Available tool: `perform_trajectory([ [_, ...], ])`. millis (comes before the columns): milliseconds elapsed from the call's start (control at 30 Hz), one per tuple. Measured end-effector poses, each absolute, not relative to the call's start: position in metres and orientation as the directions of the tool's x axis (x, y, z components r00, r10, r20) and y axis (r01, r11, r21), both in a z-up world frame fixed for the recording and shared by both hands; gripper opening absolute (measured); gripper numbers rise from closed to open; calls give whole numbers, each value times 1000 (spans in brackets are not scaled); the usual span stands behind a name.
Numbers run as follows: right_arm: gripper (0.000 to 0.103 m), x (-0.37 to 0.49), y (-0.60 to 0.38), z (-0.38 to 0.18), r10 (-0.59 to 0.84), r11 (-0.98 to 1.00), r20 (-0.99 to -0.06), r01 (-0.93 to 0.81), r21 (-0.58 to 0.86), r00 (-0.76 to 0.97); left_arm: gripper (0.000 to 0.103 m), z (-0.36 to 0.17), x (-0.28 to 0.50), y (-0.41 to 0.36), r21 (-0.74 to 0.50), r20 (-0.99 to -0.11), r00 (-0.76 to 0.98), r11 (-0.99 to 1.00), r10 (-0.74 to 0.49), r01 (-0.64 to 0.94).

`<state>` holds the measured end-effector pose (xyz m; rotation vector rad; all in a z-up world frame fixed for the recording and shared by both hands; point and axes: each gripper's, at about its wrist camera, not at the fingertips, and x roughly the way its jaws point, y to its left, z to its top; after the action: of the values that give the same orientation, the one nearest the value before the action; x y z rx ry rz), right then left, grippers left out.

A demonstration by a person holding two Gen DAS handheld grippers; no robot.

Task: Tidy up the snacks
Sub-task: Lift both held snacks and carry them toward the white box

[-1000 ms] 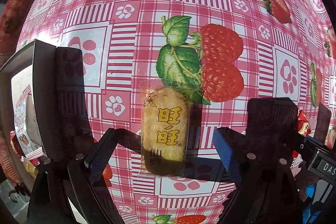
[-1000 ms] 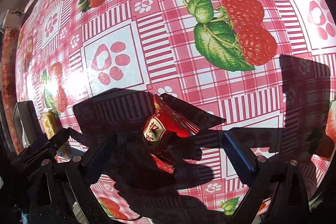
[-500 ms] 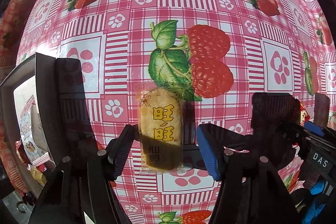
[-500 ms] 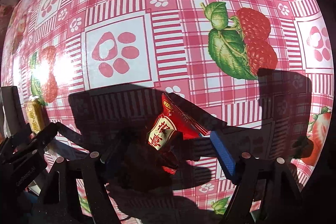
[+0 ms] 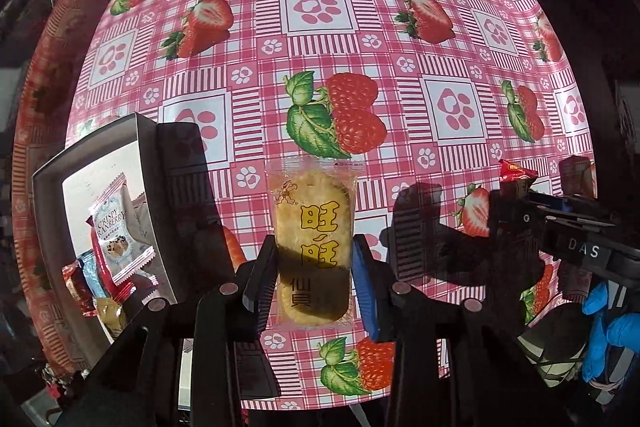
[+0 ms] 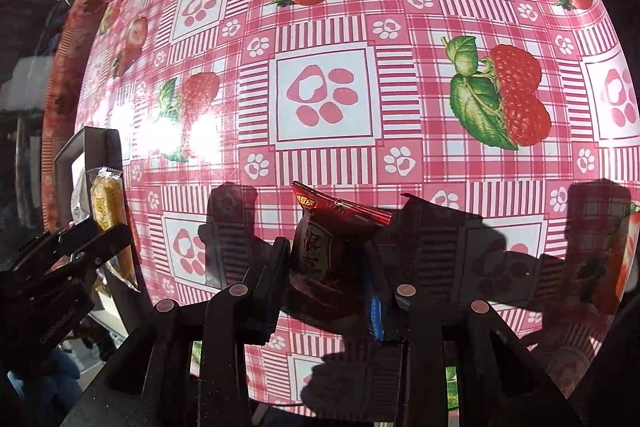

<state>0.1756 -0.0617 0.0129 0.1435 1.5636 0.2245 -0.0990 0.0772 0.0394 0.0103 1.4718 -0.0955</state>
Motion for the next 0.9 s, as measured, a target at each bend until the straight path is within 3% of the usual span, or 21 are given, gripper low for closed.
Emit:
perform_trajectory([
  [567,35,172,-16,42,299,941,-954,-162,297,-11,40,76,-131,156,36,-986,161,997,47,-72],
  [900,36,176,14,52,303,939,-953,-170,298,5,40,72,-132,191,24,-987,156,999,31,-45],
])
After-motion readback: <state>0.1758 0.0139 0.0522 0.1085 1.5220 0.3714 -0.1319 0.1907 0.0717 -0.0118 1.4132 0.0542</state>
